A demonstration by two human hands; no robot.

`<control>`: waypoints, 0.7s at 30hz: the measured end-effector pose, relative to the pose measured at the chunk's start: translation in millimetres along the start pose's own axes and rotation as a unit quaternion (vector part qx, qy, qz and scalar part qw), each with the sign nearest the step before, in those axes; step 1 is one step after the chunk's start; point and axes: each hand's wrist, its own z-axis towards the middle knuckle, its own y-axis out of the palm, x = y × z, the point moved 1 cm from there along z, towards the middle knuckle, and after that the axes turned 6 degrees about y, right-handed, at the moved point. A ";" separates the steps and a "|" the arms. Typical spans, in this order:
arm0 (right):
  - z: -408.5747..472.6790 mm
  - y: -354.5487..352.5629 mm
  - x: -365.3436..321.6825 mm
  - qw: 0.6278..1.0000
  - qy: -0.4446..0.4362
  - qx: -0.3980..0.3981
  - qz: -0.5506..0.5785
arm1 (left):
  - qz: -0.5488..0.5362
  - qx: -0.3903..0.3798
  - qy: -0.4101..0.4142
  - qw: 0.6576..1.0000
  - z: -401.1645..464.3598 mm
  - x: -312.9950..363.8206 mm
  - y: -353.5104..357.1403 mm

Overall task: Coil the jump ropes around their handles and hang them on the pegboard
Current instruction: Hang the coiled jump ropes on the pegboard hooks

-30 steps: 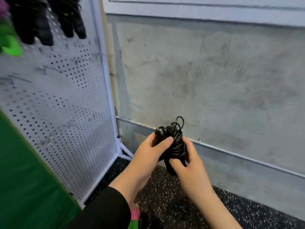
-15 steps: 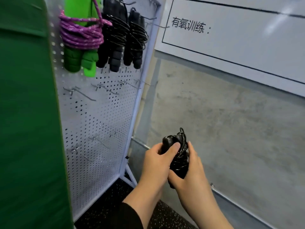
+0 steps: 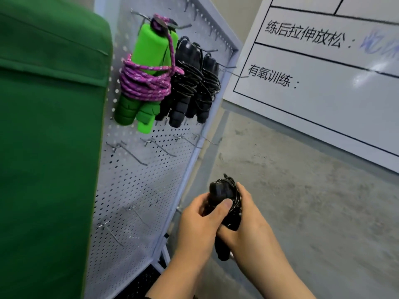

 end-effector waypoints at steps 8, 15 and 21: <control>24.1 -24.9 -25.5 0.995 -0.043 0.008 -0.090 | -0.018 -0.097 0.020 0.995 14.2 19.8 -2.2; 49.4 -29.3 -35.9 0.997 -0.052 0.035 -0.051 | -0.155 -0.031 -0.017 0.987 26.8 18.7 -3.9; 81.5 -45.9 -37.7 0.996 -0.047 0.072 -0.006 | -0.023 0.070 -0.027 0.997 39.9 10.9 -16.3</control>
